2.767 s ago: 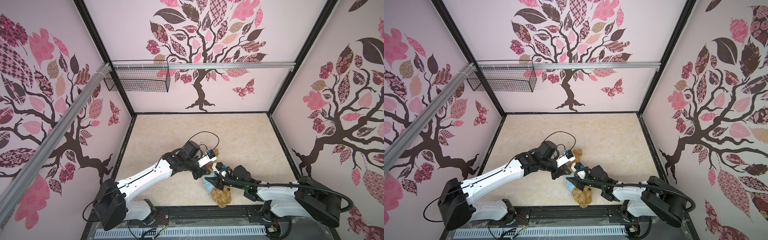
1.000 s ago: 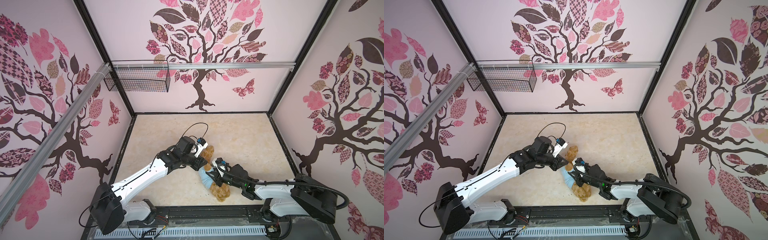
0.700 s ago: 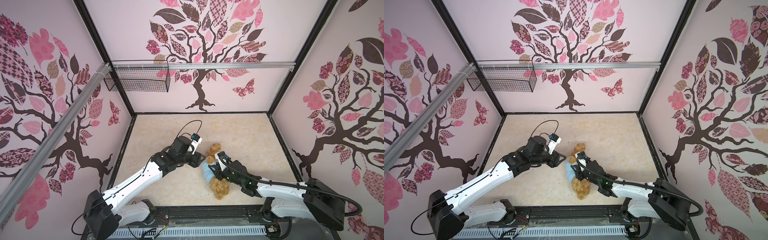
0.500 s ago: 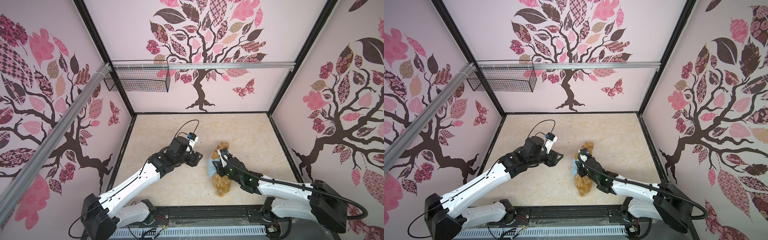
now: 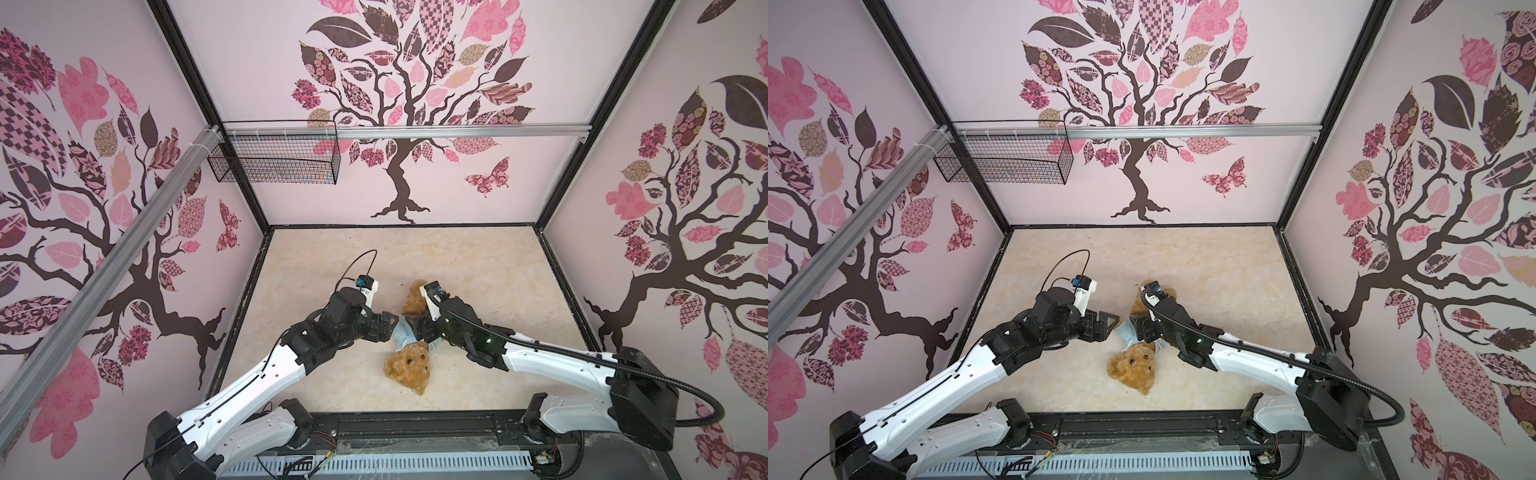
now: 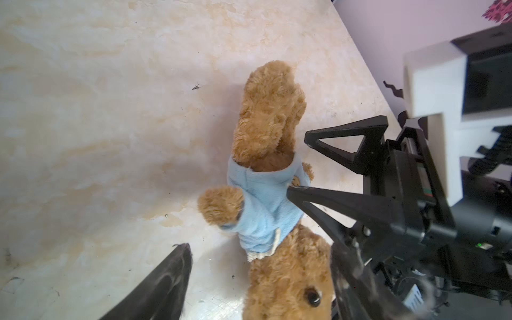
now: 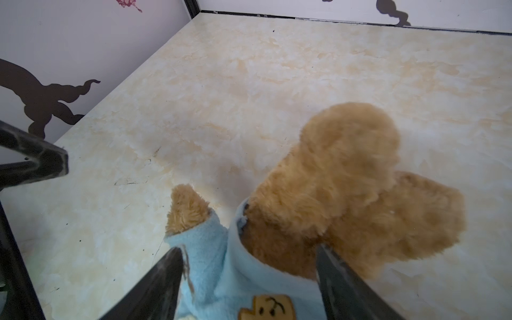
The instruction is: Dress the teddy bear
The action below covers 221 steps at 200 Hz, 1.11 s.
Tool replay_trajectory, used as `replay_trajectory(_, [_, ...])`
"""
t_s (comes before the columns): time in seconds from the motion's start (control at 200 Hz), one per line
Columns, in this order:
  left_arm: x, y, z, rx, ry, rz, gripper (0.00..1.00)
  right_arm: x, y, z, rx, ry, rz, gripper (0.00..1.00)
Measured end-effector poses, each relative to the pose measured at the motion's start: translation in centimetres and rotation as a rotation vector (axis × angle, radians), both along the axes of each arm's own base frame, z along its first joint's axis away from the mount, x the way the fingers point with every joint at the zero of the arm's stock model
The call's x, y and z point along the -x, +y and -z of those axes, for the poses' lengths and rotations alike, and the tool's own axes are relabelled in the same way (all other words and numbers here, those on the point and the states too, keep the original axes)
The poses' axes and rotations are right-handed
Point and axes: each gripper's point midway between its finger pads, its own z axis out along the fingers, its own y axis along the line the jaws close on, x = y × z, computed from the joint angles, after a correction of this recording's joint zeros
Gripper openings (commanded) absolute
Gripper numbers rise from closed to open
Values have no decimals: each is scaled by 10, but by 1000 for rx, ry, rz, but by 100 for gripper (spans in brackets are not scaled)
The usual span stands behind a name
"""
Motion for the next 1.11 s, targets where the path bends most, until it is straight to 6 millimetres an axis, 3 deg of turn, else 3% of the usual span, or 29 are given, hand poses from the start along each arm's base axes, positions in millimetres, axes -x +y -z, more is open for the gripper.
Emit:
replay_trajectory(0.16, [20, -6, 10, 38, 34, 4, 82, 19, -28, -3, -55, 8, -47, 64])
replay_trajectory(0.31, [13, -4, 31, 27, 79, -48, 79, 47, -20, 24, -85, 105, -169, 46])
replay_trajectory(0.4, [1, -6, 45, 17, 117, -80, 79, 53, -12, 34, -92, 145, -209, 42])
replay_trajectory(0.58, [-11, -17, 79, 7, 223, -101, 79, 45, -2, 38, -84, 136, -223, 48])
replay_trajectory(0.75, [-17, -29, 91, 35, 265, -99, 74, 28, -1, 29, -43, 64, -204, 56])
replay_trajectory(0.865, [-23, -35, 97, 48, 275, -102, 62, 13, -2, 22, -23, 27, -185, 57])
replay_trajectory(1.01, [-26, -41, 108, 48, 300, -106, 44, -2, 1, 31, 20, 34, -181, 57])
replay_trajectory(1.105, [-28, -43, 108, 55, 297, -100, 34, -10, 8, 40, 50, 55, -197, 47])
